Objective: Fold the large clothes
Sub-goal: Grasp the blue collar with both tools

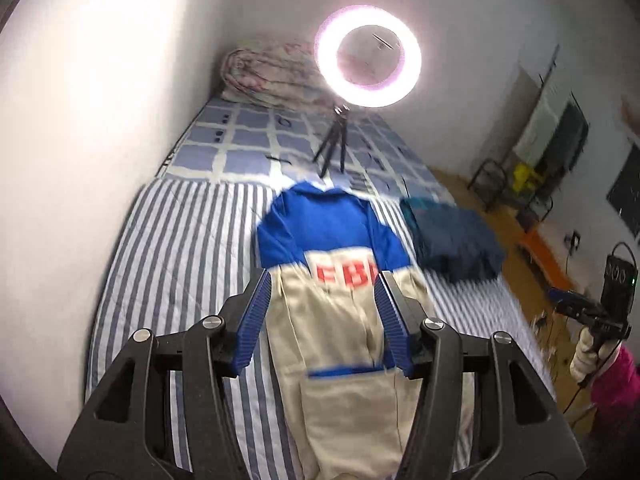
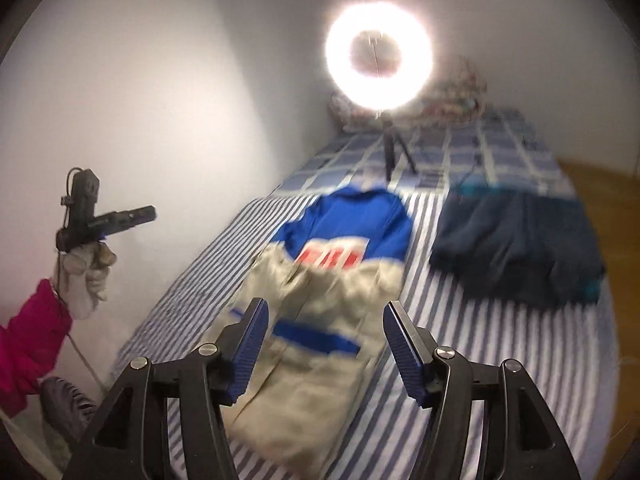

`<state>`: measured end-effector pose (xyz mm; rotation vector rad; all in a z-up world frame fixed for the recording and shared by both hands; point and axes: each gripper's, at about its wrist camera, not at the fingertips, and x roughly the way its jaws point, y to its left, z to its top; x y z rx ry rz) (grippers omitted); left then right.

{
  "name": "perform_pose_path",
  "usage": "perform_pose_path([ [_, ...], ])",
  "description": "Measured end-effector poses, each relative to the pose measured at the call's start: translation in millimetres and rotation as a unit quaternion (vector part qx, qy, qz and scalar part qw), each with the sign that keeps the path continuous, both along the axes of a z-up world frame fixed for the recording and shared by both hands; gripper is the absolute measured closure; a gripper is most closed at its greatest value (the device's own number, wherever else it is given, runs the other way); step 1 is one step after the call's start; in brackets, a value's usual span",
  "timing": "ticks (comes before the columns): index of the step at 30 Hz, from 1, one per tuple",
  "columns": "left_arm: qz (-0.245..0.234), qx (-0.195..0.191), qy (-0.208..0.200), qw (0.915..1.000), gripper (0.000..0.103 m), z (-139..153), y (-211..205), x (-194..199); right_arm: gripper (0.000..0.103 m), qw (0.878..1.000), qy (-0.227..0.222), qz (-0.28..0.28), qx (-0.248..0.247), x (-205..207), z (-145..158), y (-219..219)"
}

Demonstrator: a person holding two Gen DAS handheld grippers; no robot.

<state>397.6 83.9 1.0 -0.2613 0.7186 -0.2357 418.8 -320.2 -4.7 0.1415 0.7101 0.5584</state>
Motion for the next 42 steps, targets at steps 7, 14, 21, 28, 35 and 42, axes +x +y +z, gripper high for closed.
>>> perform_pose_path([
  [7,0.0,-0.006,0.033,0.9994,0.048,-16.4,15.9,95.2,0.04,0.999,0.002,-0.008,-0.031,97.1,-2.9,16.3],
  [14,-0.006,-0.035,0.126,0.9914,0.048,-115.1,12.1,187.4,0.049,0.997,0.065,-0.01,-0.044,187.1,-71.9,43.4],
  [21,-0.007,-0.042,0.151,0.9876,0.048,-170.7,10.6,254.2,0.05,0.993,0.09,-0.015,-0.072,266.0,-127.1,68.7],
  [28,-0.017,-0.025,0.168,0.9853,0.048,-196.1,9.4,309.7,0.05,0.991,0.096,-0.018,-0.086,318.5,-154.0,84.6],
  [35,-0.037,-0.036,0.183,0.9818,0.048,-212.1,-8.2,352.6,0.05,0.989,0.127,-0.022,-0.067,366.5,-182.4,94.3],
  [42,-0.052,-0.004,0.195,0.9795,0.055,-232.6,-34.8,375.3,0.05,0.986,0.156,-0.018,-0.055,390.1,-204.7,107.8],
])
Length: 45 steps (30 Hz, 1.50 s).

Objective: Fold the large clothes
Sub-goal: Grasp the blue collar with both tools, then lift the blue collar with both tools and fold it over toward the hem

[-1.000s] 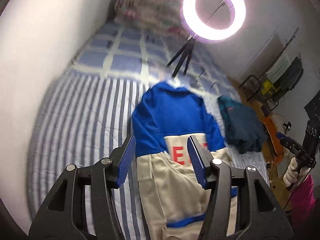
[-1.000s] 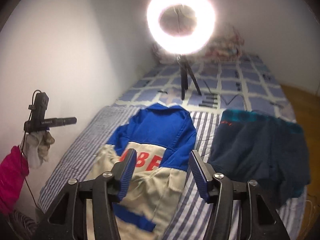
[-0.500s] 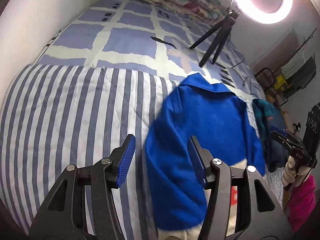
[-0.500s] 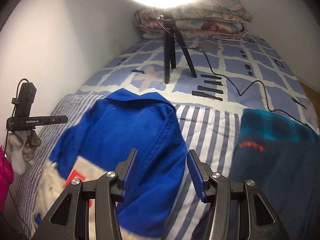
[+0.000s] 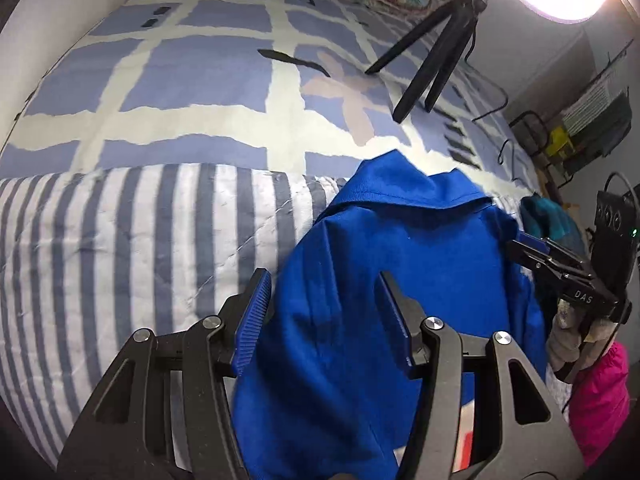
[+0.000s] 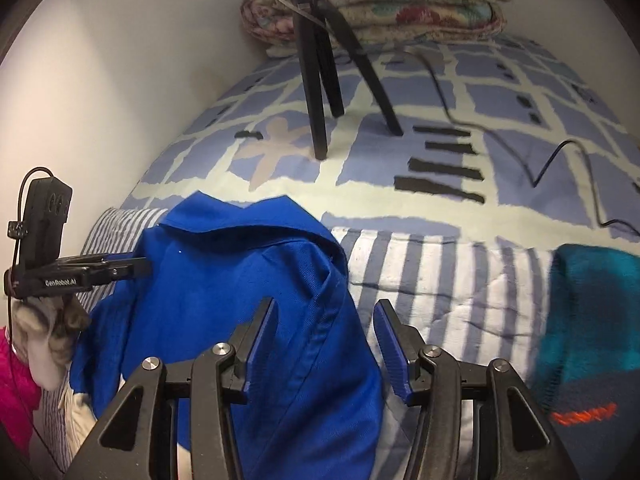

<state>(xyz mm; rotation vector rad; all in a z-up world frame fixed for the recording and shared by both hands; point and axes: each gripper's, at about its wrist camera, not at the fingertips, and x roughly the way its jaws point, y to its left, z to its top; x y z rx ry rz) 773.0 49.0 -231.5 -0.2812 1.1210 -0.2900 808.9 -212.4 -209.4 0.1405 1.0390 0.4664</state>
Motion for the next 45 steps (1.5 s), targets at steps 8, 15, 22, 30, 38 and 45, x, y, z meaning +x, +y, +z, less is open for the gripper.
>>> perform_pose_path([
  [8,-0.016,0.032,-0.048,0.9982,0.099,15.8,-20.6,-9.9,0.097,0.999,-0.044,-0.009,-0.025,-12.7,13.7,11.5],
  [15,-0.011,0.003,-0.104,0.9945,0.101,67.3,-18.8,-46.9,0.099,0.994,-0.104,-0.023,-0.011,-50.9,70.0,8.2],
  [22,-0.021,-0.008,-0.151,0.9883,0.101,135.5,-26.9,-119.8,0.1,0.988,-0.149,-0.027,0.012,-123.9,139.9,0.0],
  [30,-0.031,-0.011,-0.192,0.9809,0.101,190.7,-32.6,-234.4,0.101,0.984,-0.175,-0.016,0.017,-240.1,196.7,-13.3],
  [38,-0.052,0.0,-0.208,0.9768,0.101,197.9,-48.2,-349.2,0.101,0.985,-0.175,0.002,0.0,-355.1,198.2,-12.4],
  [45,-0.067,0.019,-0.188,0.9796,0.101,164.1,-54.3,-429.1,0.101,0.989,-0.149,0.019,-0.009,-435.1,165.0,-10.4],
])
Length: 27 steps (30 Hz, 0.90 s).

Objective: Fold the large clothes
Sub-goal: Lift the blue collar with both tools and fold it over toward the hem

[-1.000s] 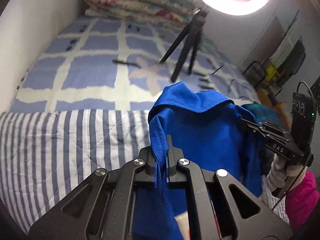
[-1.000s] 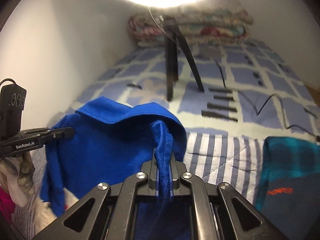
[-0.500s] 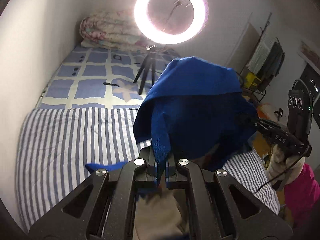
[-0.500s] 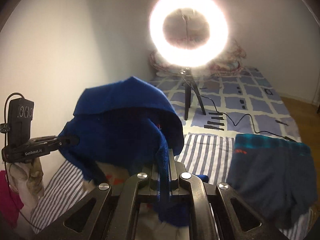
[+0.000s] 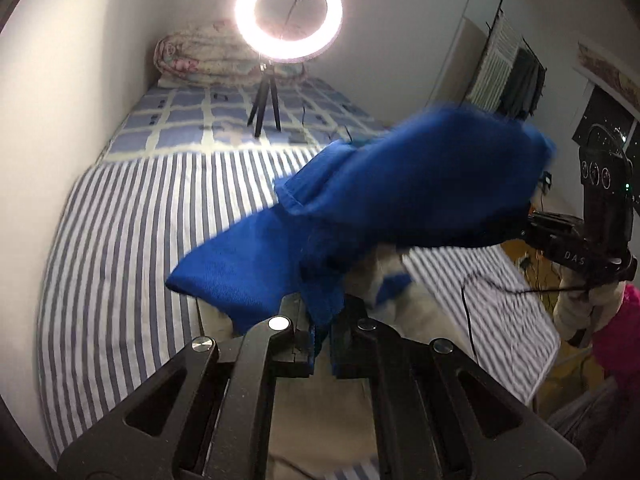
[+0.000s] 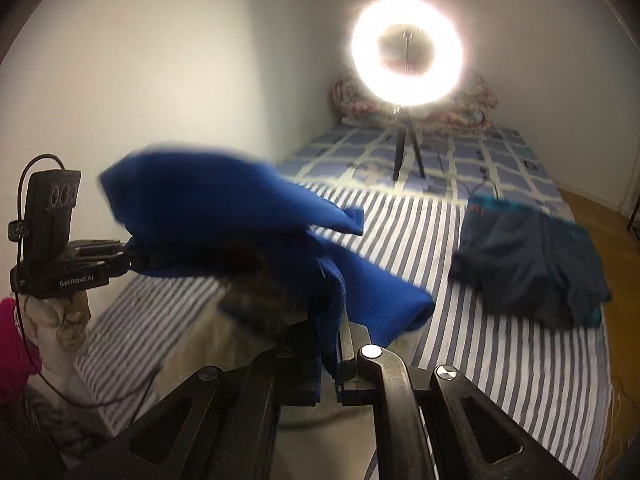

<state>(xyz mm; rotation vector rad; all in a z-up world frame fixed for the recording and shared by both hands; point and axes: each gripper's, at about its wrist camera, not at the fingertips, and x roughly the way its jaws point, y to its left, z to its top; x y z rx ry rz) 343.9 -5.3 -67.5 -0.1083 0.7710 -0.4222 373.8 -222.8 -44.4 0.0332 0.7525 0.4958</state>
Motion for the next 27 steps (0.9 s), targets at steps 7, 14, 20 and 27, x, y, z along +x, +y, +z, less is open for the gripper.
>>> perform_pose_path([
  [7,-0.015,0.03,0.059,0.9977,0.101,-56.4,-3.6,-57.2,0.101,0.998,0.053,0.012,-0.027,-59.8,-55.8,-3.0],
  [14,-0.034,0.06,0.089,0.9937,0.089,-65.9,-1.5,-112.5,0.082,0.994,0.062,0.03,-0.079,-105.9,-56.6,-11.4],
  [20,-0.015,0.006,0.072,0.9973,0.086,-24.8,26.9,-162.0,0.078,0.998,0.042,0.006,-0.041,-140.1,-22.7,-43.1],
  [27,0.021,-0.044,0.045,0.9978,0.078,43.0,62.7,-204.0,0.074,1.0,0.001,-0.005,0.029,-177.3,44.0,-71.3],
])
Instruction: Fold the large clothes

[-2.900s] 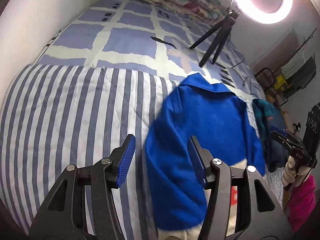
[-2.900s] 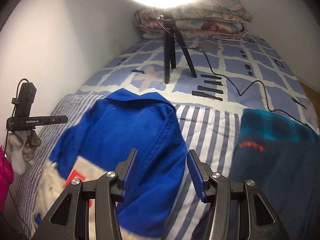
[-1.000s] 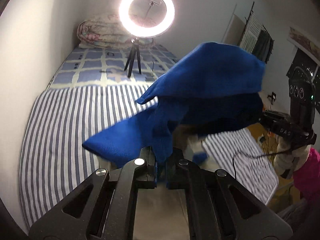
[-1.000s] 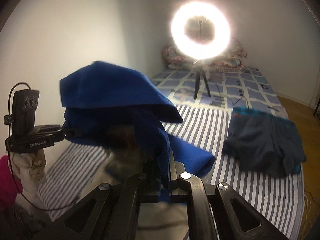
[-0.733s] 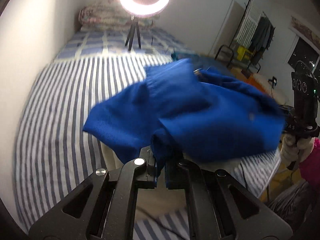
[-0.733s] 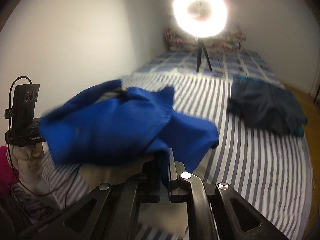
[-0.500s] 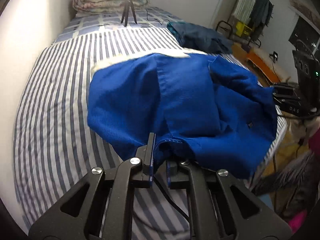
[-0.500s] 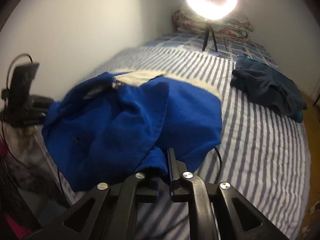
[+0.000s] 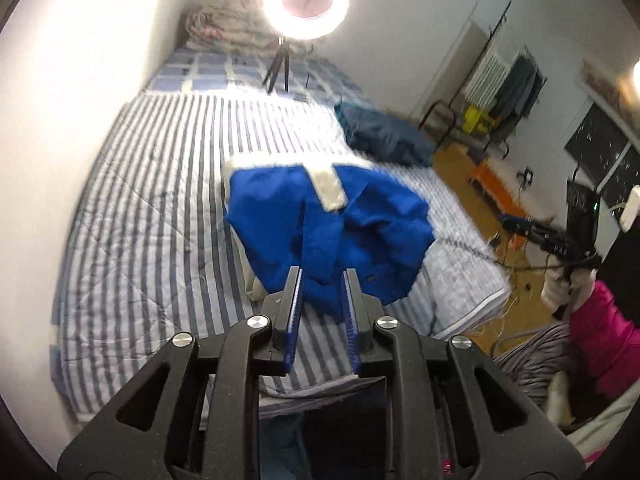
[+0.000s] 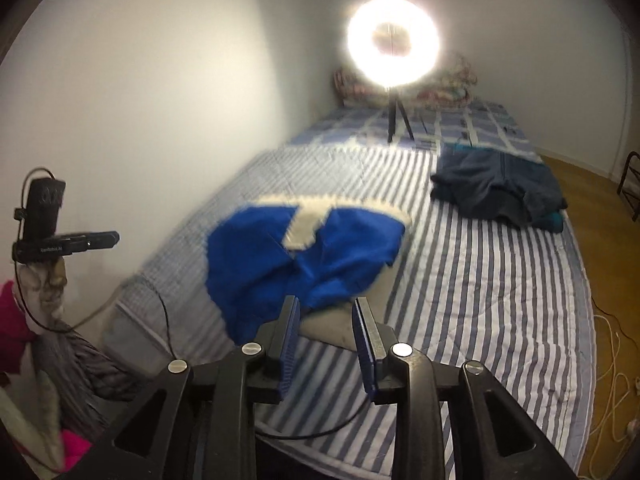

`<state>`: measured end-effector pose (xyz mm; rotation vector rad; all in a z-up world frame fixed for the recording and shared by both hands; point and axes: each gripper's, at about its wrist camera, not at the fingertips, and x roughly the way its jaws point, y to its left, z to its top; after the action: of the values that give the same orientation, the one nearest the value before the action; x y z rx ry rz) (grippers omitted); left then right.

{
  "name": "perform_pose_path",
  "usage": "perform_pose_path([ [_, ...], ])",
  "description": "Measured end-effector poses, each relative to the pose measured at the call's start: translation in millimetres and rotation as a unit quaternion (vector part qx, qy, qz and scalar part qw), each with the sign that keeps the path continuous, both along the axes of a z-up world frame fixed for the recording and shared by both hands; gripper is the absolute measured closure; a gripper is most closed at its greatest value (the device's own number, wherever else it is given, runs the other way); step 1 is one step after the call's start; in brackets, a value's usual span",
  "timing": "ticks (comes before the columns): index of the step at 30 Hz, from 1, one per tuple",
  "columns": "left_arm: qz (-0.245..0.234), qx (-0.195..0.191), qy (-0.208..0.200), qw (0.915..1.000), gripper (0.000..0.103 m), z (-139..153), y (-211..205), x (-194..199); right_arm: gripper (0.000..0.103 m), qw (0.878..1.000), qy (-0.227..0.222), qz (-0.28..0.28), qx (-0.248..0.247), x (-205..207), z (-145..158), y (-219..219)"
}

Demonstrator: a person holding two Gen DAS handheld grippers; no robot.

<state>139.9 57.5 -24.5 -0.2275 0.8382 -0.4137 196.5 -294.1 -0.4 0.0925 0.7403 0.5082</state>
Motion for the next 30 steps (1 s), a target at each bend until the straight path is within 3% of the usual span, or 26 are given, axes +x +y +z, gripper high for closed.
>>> perform_pose_path([
  [2,0.013,-0.018,-0.018,0.9996,0.068,28.4,9.5,-10.0,0.073,1.0,-0.017,0.003,0.009,-9.0,18.8,-3.2],
  [7,0.024,-0.04,-0.065,0.9968,0.065,87.2,24.0,-28.6,0.064,0.996,-0.085,0.003,0.034,-35.9,83.0,-13.1],
  [8,0.026,-0.044,-0.069,0.9963,0.063,93.3,26.0,-29.8,0.058,0.995,-0.091,0.004,0.038,-37.6,90.3,-15.0],
  [10,0.029,-0.058,-0.078,0.9949,0.048,104.3,31.7,-29.8,0.05,0.994,-0.103,0.005,0.041,-37.0,99.0,-16.3],
  [12,0.036,-0.059,-0.081,0.9943,0.047,102.4,34.0,-24.2,0.047,0.994,-0.096,0.0,0.044,-29.4,91.0,-15.7],
  [15,0.038,-0.061,-0.054,0.996,0.047,75.4,31.7,-0.8,0.047,0.997,-0.045,0.001,0.06,-3.9,55.5,-11.3],
  [20,0.046,-0.071,0.017,0.9963,0.047,3.4,27.3,55.6,0.046,0.997,0.033,0.004,0.073,44.6,-16.7,-4.2],
  [25,0.088,-0.122,0.073,0.9858,0.047,-58.6,37.0,110.5,0.041,0.989,0.099,-0.014,0.105,82.3,-72.0,-9.3],
  [30,0.1,-0.135,0.127,0.9776,0.047,-102.5,37.3,152.5,0.041,0.982,0.161,-0.022,0.094,119.8,-125.9,-2.7],
])
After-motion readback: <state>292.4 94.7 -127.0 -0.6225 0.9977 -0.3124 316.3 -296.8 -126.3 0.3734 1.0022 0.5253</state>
